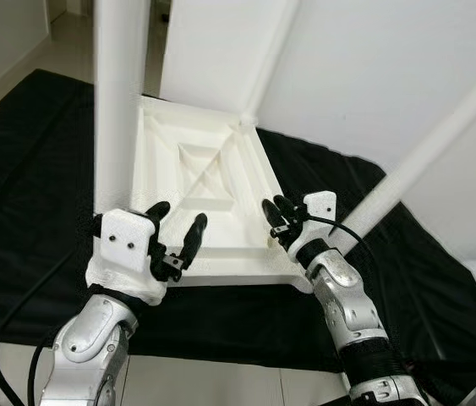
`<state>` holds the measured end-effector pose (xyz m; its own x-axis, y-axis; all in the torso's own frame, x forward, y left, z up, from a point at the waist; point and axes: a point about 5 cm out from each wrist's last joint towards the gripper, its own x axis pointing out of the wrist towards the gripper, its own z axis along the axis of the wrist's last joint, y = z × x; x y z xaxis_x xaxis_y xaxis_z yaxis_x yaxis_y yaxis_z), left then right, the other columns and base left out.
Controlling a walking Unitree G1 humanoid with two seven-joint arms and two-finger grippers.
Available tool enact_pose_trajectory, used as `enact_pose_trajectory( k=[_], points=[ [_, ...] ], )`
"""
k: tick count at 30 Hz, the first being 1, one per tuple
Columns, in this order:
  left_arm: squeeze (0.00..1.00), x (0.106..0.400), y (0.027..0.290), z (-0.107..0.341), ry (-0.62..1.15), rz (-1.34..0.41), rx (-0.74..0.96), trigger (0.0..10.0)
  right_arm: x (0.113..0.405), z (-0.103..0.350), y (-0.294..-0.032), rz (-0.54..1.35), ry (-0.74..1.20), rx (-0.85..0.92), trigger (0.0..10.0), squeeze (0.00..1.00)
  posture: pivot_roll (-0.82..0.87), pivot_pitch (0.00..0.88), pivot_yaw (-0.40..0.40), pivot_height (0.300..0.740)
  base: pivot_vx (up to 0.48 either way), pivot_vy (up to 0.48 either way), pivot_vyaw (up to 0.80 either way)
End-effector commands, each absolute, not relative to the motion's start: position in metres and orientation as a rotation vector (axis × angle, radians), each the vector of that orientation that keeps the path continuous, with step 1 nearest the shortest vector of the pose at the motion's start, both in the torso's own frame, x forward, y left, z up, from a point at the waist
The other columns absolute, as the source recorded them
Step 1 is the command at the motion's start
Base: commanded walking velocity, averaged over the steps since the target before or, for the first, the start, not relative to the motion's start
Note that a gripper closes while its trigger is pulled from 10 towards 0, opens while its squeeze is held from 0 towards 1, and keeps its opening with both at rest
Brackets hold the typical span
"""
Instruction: Building children table
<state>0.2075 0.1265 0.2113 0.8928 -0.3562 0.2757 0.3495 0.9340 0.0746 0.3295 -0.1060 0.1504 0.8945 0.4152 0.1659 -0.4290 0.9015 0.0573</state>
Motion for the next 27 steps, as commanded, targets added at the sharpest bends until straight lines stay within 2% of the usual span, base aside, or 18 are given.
enact_pose_trajectory(
  k=[1, 5, 16, 18, 21, 24, 25, 27],
  points=[
    [0.00, 0.202, 0.131, 0.224, -0.391, -0.233, 0.021, 10.0, 0.333, 0.143, -0.109, 0.439, -0.121, 0.088, 10.0, 0.00, 0.23, 0.000, -0.333, 0.740, 0.000, 0.000, 0.00],
    [0.00, 0.193, 0.138, 0.242, -0.538, -0.108, 0.074, 10.0, 0.341, 0.144, -0.097, 0.474, -0.120, 0.089, 10.0, 0.00, 0.25, 0.000, -0.346, 0.740, 0.000, 0.000, 0.00],
    [0.00, 0.184, 0.143, 0.245, -0.584, -0.062, 0.149, 10.0, 0.345, 0.144, -0.091, 0.487, -0.128, 0.094, 10.0, 0.00, 0.24, 0.000, -0.324, 0.740, 0.000, 0.000, 0.00],
    [0.00, 0.174, 0.140, 0.235, -0.527, -0.164, 0.211, 10.0, 0.345, 0.140, -0.085, 0.496, -0.128, 0.100, 10.0, 0.00, 0.24, 0.000, -0.300, 0.740, 0.000, 0.000, 0.00],
    [0.00, 0.166, 0.139, 0.226, -0.461, -0.268, 0.197, 10.0, 0.346, 0.138, -0.082, 0.505, -0.128, 0.102, 10.0, 0.00, 0.23, 0.000, -0.288, 0.740, 0.000, 0.000, 0.00],
    [0.00, 0.163, 0.139, 0.224, -0.441, -0.299, 0.180, 10.0, 0.346, 0.138, -0.081, 0.507, -0.128, 0.101, 10.0, 0.00, 0.23, 0.000, -0.288, 0.740, 0.000, 0.000, 0.00],
    [0.00, 0.158, 0.142, 0.219, -0.385, -0.365, 0.174, 10.0, 0.346, 0.137, -0.080, 0.510, -0.128, 0.096, 10.0, 0.00, 0.23, 0.000, -0.249, 0.740, 0.000, 0.000, 0.00],
    [0.00, 0.150, 0.148, 0.213, -0.307, -0.455, 0.186, 10.0, 0.348, 0.137, -0.080, 0.512, -0.133, 0.089, 10.0, 0.00, 0.23, 0.000, -0.224, 0.740, 0.000, 0.000, 0.00]
  ],
)
